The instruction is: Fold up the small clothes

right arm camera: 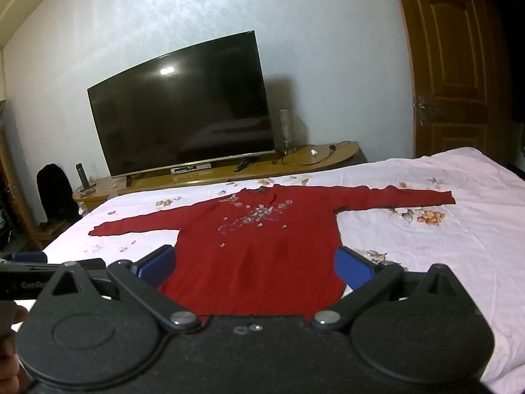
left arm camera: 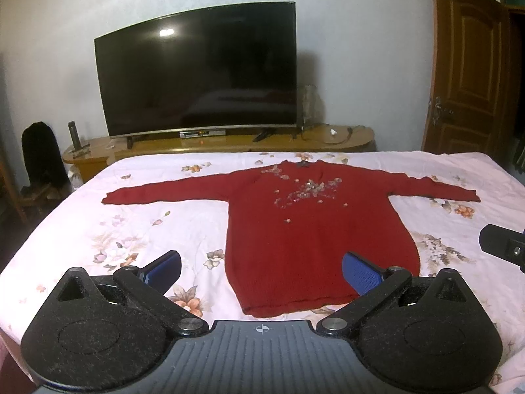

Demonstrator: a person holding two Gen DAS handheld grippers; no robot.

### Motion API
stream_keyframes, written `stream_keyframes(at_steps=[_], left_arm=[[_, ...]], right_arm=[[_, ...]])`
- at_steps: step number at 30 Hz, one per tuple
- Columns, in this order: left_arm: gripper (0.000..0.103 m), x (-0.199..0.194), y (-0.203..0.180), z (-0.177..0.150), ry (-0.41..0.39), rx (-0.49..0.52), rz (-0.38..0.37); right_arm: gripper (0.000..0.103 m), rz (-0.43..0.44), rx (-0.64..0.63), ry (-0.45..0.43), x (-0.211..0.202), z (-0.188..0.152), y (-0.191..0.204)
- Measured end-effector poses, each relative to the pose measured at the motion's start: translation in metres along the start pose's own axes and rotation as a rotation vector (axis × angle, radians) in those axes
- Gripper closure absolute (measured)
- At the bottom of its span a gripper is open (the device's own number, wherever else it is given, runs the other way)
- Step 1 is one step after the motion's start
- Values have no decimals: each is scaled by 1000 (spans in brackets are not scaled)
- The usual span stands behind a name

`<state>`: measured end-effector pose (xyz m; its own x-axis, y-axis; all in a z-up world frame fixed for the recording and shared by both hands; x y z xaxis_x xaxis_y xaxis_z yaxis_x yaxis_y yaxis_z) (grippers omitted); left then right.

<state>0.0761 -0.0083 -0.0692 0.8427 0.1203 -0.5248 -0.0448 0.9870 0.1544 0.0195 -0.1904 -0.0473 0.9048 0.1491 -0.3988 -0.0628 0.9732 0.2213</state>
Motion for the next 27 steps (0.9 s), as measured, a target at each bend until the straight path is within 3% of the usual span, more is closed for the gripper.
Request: stream_keyframes(at_steps=[12, 27], left_arm=[[0, 40, 1, 13, 15, 20, -18], [0, 125, 0, 32, 64, 58, -42]], right_arm=[[0, -37, 15, 0, 27, 8, -3], [1, -103, 71, 2, 87, 19, -25]])
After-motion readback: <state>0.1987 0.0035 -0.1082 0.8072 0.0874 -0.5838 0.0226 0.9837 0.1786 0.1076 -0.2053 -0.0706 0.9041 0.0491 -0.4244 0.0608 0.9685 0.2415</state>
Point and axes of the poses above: each gripper's, at about its wrist camera, not at the fingertips, and x roughly the way its jaws point, y to its left, z to its top, the point moved 10 cm from there along x, roughly the way its jaws point, and after that the axes turned 11 degrees about z, right-handed, at the moved point
